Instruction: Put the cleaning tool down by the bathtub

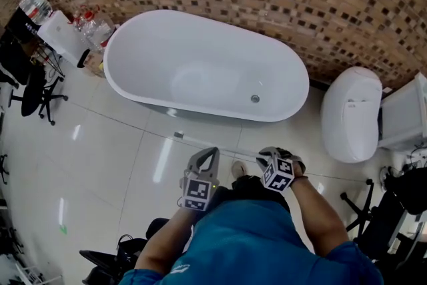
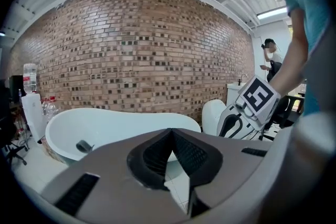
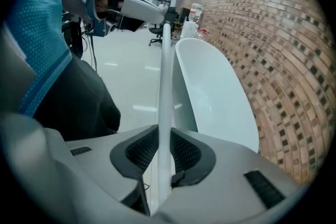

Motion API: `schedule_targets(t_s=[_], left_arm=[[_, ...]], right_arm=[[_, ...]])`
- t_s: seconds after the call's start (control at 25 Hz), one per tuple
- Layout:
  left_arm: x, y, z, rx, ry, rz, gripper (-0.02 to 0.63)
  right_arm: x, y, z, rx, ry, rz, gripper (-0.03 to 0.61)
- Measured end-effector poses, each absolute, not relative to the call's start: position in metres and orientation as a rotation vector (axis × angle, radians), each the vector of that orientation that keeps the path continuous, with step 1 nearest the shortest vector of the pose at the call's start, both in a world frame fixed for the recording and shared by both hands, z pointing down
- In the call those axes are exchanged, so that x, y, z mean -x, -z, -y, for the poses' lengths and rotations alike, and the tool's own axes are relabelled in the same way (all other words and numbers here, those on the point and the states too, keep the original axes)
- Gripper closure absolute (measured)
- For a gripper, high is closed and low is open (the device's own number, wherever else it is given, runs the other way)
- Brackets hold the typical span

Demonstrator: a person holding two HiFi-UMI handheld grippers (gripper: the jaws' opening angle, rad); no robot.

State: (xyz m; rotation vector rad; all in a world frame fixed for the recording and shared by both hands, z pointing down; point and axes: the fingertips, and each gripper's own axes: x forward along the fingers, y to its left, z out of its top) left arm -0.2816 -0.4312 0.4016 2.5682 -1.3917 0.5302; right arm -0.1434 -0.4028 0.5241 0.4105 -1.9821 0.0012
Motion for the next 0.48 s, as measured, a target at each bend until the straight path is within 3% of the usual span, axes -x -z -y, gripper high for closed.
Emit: schedule_targets(t_s=[0.48], left_arm=[[0.346, -0.456, 0.469, -2.533, -0.575, 1.343, 0.614]], right_arm=[[0.178, -0.590, 0.442, -0.371, -0.027, 1.864, 0.489]])
